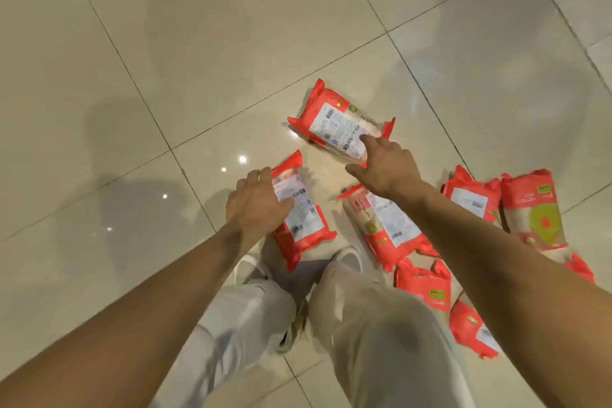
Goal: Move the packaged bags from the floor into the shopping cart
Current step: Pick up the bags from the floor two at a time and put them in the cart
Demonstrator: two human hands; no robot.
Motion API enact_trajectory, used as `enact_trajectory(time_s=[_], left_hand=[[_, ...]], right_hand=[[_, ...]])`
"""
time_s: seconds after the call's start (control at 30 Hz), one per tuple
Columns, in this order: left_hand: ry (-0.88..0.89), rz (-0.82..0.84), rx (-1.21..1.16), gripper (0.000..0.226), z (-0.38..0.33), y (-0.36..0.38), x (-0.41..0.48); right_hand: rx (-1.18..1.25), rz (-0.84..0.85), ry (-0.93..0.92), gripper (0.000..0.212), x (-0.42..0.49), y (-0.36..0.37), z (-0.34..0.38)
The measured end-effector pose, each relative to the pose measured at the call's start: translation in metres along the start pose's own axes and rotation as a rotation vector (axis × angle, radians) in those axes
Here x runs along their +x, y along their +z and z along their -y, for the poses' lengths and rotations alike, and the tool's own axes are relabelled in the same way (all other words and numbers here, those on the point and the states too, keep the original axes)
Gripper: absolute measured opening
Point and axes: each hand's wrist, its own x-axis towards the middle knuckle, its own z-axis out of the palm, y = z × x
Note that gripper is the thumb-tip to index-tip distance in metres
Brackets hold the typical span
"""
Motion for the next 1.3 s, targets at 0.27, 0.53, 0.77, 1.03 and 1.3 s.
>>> enact_trajectory(time_s=[0.27,0.53,0.77,1.03,1.3], left_hand=[[-0.512,0.154,-0.78,0.098,0.066,0.184,0.135],[-0.404,0.103,-1.136,0.038,0.064,0.221,0.171],[-0.497,-0.22,-1.19,0.093,0.099,0.141,0.123],[-0.25,-0.505,-1.258,0.071,0.094,-0.129,-0.097],[-0.149,-0.709,-1.297,0.061,0.134,-0.345,-0.428]], right_hand=[[0.175,-0.04,0.057,0.086,0.212,0.096,-0.067],[0.571,0.174,0.127,0.057,0.287,0.119,-0.085],[0.679,-0.129,0.138,0.077,0.186,0.089,-0.038],[0.975,-0.253,-0.031,0.07,-0.063,-0.127,0.067],[1.085,-0.196,-0.281,0.064,-0.348,-0.305,0.195]])
